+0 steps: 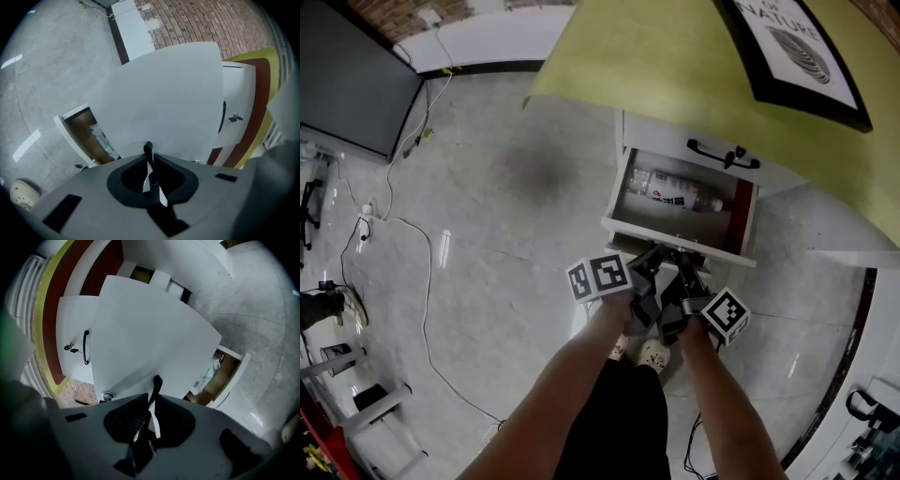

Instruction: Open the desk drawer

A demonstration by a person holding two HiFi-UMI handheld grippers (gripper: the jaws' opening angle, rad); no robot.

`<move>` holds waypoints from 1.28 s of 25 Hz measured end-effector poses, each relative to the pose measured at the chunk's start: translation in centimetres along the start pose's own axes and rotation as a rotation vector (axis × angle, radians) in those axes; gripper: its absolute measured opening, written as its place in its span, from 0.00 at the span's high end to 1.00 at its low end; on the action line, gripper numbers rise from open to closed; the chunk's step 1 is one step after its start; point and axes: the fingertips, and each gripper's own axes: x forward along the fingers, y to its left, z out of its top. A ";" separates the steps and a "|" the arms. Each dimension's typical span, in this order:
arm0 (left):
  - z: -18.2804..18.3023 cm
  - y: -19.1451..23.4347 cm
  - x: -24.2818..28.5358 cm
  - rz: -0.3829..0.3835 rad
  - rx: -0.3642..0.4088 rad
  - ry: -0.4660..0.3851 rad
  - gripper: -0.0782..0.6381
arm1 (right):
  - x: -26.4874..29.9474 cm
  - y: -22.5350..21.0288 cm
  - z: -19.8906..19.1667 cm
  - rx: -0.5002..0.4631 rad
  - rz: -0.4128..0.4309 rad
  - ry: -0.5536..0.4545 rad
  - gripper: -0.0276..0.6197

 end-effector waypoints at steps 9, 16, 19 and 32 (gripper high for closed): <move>-1.0 0.7 -1.2 0.019 0.003 0.021 0.82 | -1.0 -0.3 -1.4 0.013 -0.019 0.001 0.88; -1.3 2.3 -0.8 0.054 0.008 0.032 0.82 | -0.7 -2.1 -1.8 0.007 -0.048 0.010 0.88; -1.6 3.1 -0.7 0.062 0.000 0.033 0.82 | -0.6 -2.9 -2.0 0.007 -0.046 0.008 0.88; -2.2 5.4 -0.6 0.138 -0.038 0.042 0.82 | -0.2 -5.1 -2.8 -0.040 -0.163 0.065 0.85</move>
